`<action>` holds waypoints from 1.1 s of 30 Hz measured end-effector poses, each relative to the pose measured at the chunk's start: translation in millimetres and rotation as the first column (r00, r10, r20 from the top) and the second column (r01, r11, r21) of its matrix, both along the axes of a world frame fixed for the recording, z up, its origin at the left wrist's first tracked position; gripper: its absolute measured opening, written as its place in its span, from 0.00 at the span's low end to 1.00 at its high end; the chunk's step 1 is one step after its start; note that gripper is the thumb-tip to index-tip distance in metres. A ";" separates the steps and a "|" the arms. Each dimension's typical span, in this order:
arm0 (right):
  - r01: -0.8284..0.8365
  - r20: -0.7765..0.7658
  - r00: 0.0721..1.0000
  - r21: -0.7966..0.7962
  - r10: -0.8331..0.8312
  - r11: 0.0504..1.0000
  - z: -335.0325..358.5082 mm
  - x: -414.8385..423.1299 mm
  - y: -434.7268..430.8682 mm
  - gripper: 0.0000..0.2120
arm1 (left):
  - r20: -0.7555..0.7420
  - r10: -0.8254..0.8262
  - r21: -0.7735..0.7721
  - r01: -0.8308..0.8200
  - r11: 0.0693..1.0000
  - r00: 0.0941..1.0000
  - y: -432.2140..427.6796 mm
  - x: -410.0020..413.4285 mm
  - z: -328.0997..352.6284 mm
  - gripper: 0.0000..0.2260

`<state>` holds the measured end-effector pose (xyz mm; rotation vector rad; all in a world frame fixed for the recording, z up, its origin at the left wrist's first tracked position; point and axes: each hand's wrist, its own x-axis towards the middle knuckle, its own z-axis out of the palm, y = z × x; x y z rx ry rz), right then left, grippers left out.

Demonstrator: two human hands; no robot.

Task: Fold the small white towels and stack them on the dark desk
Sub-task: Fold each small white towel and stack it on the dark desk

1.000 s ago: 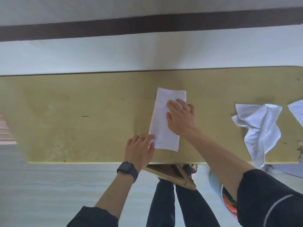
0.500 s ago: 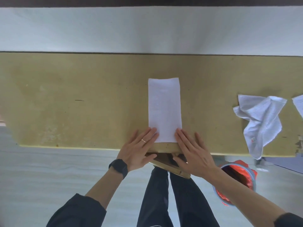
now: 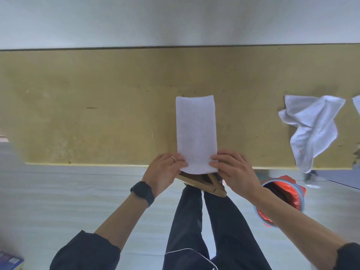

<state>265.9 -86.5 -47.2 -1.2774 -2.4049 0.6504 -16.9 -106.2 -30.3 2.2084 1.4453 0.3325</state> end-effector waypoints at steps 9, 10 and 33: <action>0.399 -0.076 0.821 -0.633 -0.566 0.664 55.0 -41.3 86.0 0.05 | 0.129 0.665 -0.736 -0.379 0.562 0.736 97.8 -2.2 43.2 0.10; 0.414 -0.071 0.800 -0.653 -0.596 0.634 52.9 -47.3 96.8 0.06 | 0.158 0.687 -0.738 -0.378 0.560 0.709 108.1 -1.1 39.0 0.08; 0.708 0.289 0.696 -0.433 -0.658 0.558 24.4 -86.5 156.9 0.13 | 0.049 0.847 -0.586 -0.672 0.453 0.529 157.9 31.4 13.7 0.09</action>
